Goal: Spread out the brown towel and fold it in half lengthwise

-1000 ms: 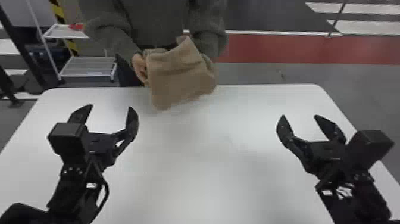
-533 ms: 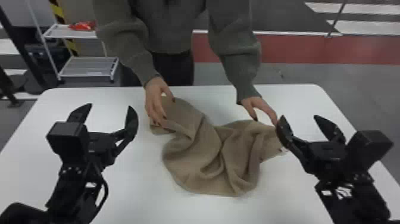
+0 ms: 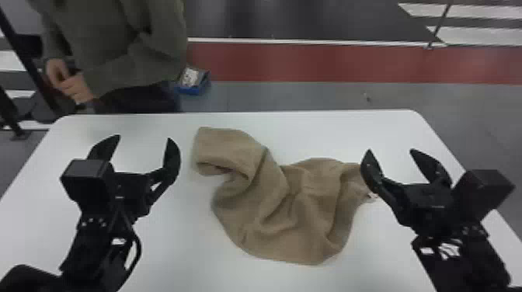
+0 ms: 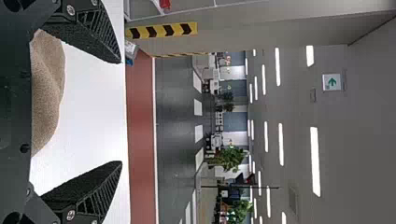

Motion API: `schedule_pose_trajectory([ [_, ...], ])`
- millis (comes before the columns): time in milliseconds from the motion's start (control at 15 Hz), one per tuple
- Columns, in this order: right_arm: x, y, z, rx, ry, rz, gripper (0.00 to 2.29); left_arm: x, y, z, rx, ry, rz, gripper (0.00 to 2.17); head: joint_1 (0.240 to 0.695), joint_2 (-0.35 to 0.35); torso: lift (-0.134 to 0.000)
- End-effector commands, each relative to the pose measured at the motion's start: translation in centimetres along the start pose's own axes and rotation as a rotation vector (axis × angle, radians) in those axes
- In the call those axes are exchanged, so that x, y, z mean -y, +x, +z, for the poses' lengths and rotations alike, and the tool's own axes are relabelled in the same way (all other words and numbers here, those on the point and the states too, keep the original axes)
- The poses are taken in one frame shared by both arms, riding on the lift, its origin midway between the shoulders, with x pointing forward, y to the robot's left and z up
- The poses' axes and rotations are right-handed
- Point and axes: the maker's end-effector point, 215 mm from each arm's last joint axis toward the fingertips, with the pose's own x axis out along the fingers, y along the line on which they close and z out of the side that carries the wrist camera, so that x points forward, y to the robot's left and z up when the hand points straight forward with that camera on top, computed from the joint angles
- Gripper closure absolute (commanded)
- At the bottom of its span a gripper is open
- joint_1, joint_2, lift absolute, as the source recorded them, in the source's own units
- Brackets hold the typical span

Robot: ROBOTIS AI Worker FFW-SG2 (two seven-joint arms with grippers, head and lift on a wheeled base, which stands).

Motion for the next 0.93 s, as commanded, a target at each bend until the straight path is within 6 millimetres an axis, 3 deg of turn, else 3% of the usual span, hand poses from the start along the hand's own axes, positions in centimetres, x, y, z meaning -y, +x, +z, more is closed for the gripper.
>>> schedule_pose_trajectory([
  [0,0.06,-0.04,-0.04,-0.001,0.0,-0.001,0.11,0.0,-0.01,0.04,0.001,0.0,0.0,0.08,0.695,-0.037,-0.125],
  [867,0.3,-0.1,-0.71,-0.015,-0.014,-0.006,0.11,0.07,0.02,-0.49,-0.008,-0.001,0.0,0.08,0.695,-0.04,-0.125],
])
